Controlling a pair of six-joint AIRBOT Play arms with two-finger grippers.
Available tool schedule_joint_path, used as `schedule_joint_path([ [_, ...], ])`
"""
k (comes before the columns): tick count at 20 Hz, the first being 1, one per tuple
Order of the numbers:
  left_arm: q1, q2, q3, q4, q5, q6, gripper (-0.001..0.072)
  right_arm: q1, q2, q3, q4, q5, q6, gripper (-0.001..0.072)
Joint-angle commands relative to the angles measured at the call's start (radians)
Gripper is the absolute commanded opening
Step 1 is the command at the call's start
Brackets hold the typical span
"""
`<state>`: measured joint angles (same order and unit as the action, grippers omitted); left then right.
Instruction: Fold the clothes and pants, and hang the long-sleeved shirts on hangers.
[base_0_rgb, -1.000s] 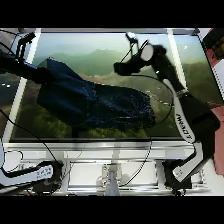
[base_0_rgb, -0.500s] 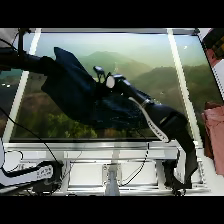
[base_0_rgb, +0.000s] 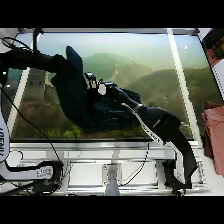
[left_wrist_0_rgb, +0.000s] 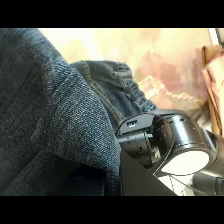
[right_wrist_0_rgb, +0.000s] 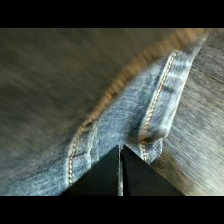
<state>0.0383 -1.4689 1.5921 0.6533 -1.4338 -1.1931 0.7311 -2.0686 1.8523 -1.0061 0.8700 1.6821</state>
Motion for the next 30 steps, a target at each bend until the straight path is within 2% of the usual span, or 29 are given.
schedule_joint_path([
  [1,-0.052,-0.029,0.0,0.0,0.002,0.003,0.0028,-0.029,0.003,-0.003,-0.02,0.084,0.002,0.0036],
  [4,-0.061,-0.033,0.0,0.009,0.001,0.004,0.0028,-0.029,0.023,-0.029,-0.1,0.112,0.019,0.0036],
  [6,-0.055,-0.033,0.0,0.023,0.002,0.003,0.0028,-0.037,0.069,-0.067,-0.203,0.087,0.082,0.0035],
  [8,-0.055,-0.033,0.0,0.023,0.002,0.003,0.0028,-0.062,0.111,-0.09,-0.247,0.098,0.082,0.0035],
  [12,-0.093,-0.05,0.0,0.023,0.005,0.003,0.0028,-0.146,0.192,-0.116,-0.253,0.198,-0.029,0.0035],
  [15,-0.143,-0.079,0.0,0.022,0.017,0.003,0.0028,-0.215,0.302,-0.184,-0.254,0.2,-0.072,0.0035],
  [19,-0.245,-0.125,0.0,0.002,0.074,0.002,0.0028,-0.301,0.512,-0.323,-0.257,0.188,-0.144,0.0036],
  [23,-0.374,-0.166,0.0,-0.182,0.172,0.003,0.0028,-0.409,0.718,-0.444,-0.293,0.183,-0.158,0.0036],
  [27,-0.536,-0.219,0.0,-0.195,0.317,-0.001,0.0028,-0.537,0.843,-0.461,-0.302,0.185,-0.158,0.0036],
  [29,-0.61,-0.249,0.0,-0.194,0.343,-0.009,0.0029,-0.597,0.886,-0.461,-0.304,0.188,-0.158,0.0037],
  [30,-0.645,-0.265,0.0,-0.194,0.343,-0.009,0.0058,-0.625,0.903,-0.461,-0.304,0.19,-0.158,0.0037],
])
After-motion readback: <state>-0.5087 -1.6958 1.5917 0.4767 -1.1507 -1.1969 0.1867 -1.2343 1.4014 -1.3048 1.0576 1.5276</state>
